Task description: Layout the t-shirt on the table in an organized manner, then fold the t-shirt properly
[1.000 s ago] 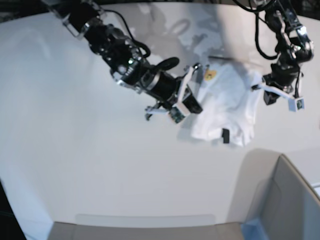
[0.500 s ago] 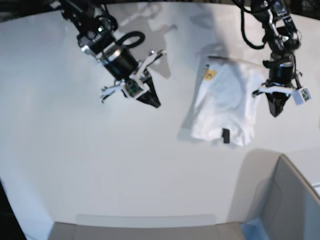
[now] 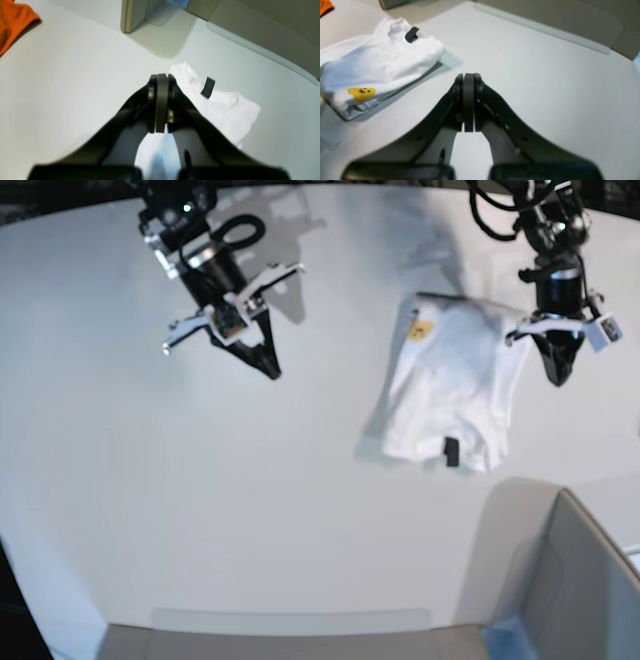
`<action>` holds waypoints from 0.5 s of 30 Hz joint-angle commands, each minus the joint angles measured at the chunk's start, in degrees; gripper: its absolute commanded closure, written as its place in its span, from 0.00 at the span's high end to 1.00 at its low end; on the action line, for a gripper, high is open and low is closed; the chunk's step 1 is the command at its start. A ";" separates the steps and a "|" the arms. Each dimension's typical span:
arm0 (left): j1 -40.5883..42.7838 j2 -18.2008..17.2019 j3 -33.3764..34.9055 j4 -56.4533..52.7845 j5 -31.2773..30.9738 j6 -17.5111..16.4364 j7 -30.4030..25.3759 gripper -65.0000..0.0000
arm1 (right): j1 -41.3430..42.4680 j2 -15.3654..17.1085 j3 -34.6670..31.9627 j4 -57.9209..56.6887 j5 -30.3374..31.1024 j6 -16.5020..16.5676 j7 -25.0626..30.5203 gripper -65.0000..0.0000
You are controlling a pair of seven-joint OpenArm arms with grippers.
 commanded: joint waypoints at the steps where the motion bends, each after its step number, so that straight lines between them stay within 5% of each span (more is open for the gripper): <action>1: 1.77 -0.34 -0.16 1.20 -0.24 -0.36 -2.45 0.00 | -1.12 0.15 0.86 1.08 -0.14 -0.01 2.18 0.00; 15: 13.38 -0.51 -0.16 1.38 -0.24 -0.36 -3.68 0.00 | -11.31 0.68 8.15 1.17 7.33 -0.01 2.36 0.00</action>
